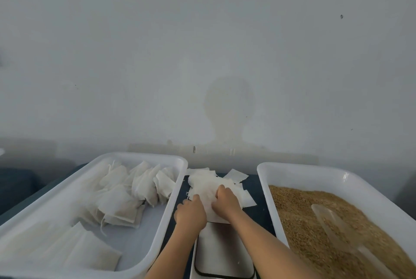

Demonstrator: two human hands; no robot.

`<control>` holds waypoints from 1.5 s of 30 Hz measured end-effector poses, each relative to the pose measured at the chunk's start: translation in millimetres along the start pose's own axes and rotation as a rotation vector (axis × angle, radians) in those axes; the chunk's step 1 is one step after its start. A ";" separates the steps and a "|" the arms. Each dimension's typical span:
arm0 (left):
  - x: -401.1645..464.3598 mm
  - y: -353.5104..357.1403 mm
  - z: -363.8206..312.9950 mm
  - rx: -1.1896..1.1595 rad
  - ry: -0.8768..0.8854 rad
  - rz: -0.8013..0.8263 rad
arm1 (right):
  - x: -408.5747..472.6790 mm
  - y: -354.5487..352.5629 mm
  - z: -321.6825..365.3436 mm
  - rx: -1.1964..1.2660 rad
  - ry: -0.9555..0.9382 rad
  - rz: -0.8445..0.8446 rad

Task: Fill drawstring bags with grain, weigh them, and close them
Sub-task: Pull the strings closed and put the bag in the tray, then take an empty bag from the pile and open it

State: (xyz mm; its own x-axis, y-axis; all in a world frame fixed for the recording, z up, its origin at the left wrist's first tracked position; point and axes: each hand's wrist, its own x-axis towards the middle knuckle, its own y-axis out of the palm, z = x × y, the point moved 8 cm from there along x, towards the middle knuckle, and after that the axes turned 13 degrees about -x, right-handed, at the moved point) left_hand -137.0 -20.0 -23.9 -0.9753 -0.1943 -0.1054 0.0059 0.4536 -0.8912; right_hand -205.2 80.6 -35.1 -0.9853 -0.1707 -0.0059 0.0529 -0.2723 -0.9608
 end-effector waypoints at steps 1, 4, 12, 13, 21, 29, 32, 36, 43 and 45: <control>1.2 -0.1 0.6 -0.015 0.013 -0.024 | 0.4 0.4 0.9 -0.008 -0.002 0.004; 4.7 -2.3 1.4 -0.092 0.055 -0.099 | 2.9 -3.4 -1.6 -0.031 0.000 -0.029; 18.2 0.1 -10.8 -0.267 0.166 -0.180 | 8.4 -17.2 -17.3 0.182 0.071 -0.084; 19.6 1.8 -12.3 -0.266 0.160 -0.180 | 7.3 -21.5 -18.3 0.163 0.080 -0.114; 8.6 -19.5 -55.1 -0.555 0.236 -0.258 | -29.9 -134.8 -46.0 0.259 0.070 -0.556; -36.4 4.0 -177.8 -1.462 0.279 0.354 | -94.6 -178.9 -154.7 0.932 0.189 -0.576; -50.8 23.0 -209.5 -1.503 0.324 0.404 | -116.1 -162.7 -196.5 1.094 0.305 -0.544; -54.4 56.6 -226.6 -1.318 0.330 0.335 | -139.9 -141.7 -238.0 1.047 0.342 -0.552; -46.8 77.5 -221.9 -0.819 0.346 0.049 | -140.7 -131.7 -253.9 0.600 0.306 -0.556; -45.8 86.0 -227.5 -0.882 0.373 0.174 | -137.6 -130.2 -241.9 0.506 0.235 -0.523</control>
State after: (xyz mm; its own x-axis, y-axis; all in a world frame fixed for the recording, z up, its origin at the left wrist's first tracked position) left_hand -142.0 225.7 4.7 -0.9846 0.1563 0.0778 0.1371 0.9681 -0.2095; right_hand -115.8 368.6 23.6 -0.9081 0.2902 0.3017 -0.4179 -0.6722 -0.6111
